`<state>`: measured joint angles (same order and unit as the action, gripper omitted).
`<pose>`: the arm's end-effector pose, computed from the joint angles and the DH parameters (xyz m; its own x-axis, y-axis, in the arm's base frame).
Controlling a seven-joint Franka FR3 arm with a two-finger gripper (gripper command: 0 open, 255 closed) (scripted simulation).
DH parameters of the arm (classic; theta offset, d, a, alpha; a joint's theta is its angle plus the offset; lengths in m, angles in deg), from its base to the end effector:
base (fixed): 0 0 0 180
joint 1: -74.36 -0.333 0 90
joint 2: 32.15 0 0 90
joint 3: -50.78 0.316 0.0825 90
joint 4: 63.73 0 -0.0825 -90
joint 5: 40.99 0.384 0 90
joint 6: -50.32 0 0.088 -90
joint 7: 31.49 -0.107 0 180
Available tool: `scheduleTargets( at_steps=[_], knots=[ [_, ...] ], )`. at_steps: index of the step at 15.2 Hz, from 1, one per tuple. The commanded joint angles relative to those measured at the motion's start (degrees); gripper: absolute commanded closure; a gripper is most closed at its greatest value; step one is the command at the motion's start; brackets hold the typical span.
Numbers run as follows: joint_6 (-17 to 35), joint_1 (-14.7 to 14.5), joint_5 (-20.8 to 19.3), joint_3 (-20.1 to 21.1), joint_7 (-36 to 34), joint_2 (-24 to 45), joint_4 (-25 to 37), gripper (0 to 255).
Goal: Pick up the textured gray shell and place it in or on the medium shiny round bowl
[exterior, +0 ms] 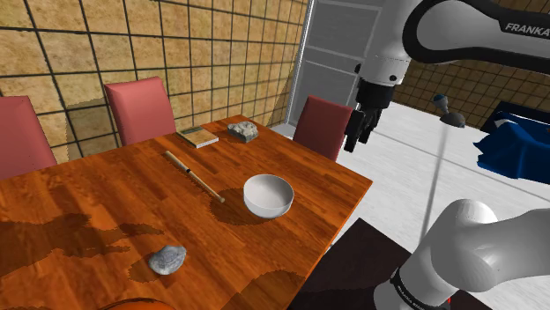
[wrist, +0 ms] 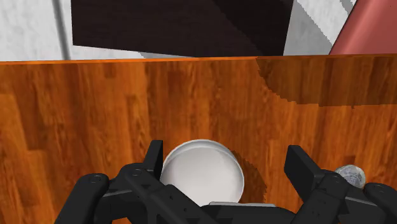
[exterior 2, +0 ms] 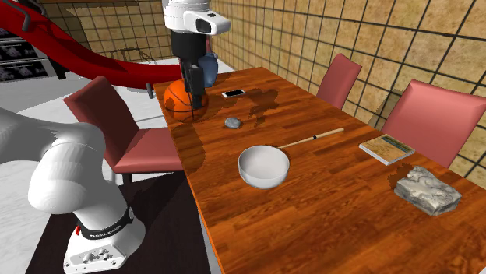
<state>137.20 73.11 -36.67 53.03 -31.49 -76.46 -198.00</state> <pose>0.3033 0.0306 0.5878 0.9972 0.0524 -0.0541 0.0499 -0.9976 -0.0480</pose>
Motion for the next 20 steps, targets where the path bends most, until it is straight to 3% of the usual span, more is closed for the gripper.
scheduleTargets(
  at_steps=[1, 12, 20],
  knots=[
    [0.00, 0.00, 0.00, 0.00, 0.00, 0.00, 0.00, 0],
    [18.07, -5.41, 8.91, -7.07, 17.70, 19.73, -1.70, 0],
    [24.74, -9.69, 19.82, -9.39, 33.00, 37.75, 4.56, 0]
  ],
)
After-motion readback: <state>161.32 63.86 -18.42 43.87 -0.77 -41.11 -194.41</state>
